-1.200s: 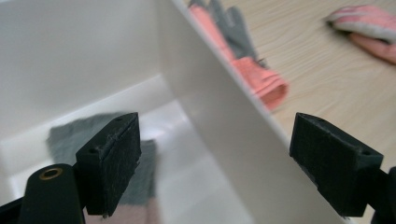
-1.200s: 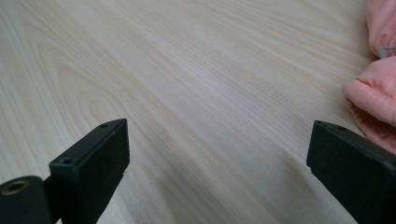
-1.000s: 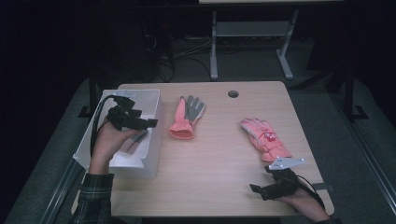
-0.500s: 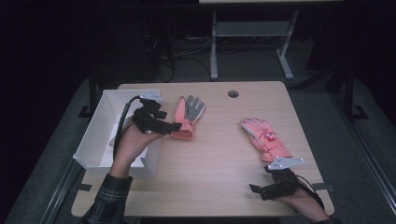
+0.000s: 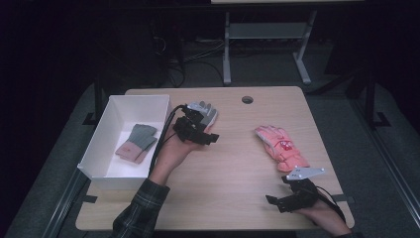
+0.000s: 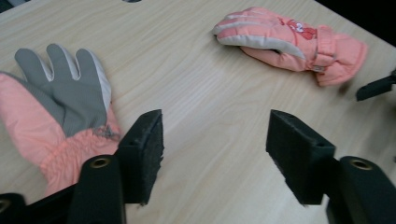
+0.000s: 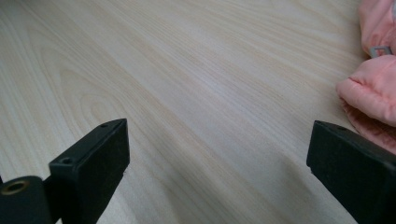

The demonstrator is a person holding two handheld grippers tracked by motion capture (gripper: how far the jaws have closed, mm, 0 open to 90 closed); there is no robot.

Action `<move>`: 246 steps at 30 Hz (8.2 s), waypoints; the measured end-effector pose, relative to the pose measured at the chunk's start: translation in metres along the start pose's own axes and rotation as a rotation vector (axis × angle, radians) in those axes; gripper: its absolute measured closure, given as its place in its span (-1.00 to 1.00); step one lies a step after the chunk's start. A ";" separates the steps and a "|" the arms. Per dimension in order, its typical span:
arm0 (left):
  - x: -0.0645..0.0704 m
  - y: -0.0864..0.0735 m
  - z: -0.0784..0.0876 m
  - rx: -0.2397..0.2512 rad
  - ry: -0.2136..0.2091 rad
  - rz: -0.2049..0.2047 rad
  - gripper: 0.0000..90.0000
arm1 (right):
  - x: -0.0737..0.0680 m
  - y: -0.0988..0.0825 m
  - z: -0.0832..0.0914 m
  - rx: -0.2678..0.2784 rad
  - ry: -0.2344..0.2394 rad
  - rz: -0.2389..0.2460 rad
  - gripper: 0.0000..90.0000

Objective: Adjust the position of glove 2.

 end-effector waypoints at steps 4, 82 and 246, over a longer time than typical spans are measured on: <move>-0.005 0.002 -0.015 -0.002 0.016 0.004 0.12 | -0.001 0.000 0.000 0.002 0.003 0.002 -0.88; 0.001 -0.040 -0.067 -0.219 -0.014 -0.044 1.00 | -0.004 0.000 -0.001 -0.001 0.013 0.006 -0.88; 0.052 -0.146 -0.025 -0.067 -0.167 -0.159 -0.62 | 0.076 0.116 0.030 0.002 -0.014 -0.096 0.90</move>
Point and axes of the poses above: each handheld gripper's, and its own axes: z roughly backward along the jaws, y roughly out of its top, x roughly to its right, the point moved 3 cm from there along -z, roughly forward along the jaws, and after that the axes turned 1 degree about -z, right-handed, at the moved point
